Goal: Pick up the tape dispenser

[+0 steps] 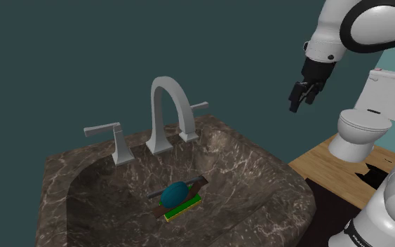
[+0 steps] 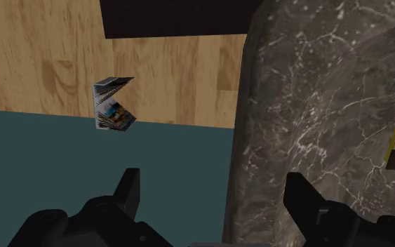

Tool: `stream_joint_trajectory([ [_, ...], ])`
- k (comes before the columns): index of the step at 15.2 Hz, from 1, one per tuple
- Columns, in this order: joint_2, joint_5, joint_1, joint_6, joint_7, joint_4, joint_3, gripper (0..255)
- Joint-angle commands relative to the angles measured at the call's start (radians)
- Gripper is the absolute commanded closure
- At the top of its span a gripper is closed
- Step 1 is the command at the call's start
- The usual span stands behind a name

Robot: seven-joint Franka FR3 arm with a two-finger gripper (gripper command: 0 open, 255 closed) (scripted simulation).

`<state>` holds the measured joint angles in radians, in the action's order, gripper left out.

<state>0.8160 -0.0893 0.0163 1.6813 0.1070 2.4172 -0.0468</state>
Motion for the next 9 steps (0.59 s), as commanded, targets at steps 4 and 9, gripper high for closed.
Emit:
stream_joint_trajectory([
  [4, -0.012, 0.059, 0.0, 0.02, 0.133, 0.036, -0.068, 0],
  [9, -0.069, 0.162, -0.003, 0.07, 0.353, 0.065, -0.184, 0],
])
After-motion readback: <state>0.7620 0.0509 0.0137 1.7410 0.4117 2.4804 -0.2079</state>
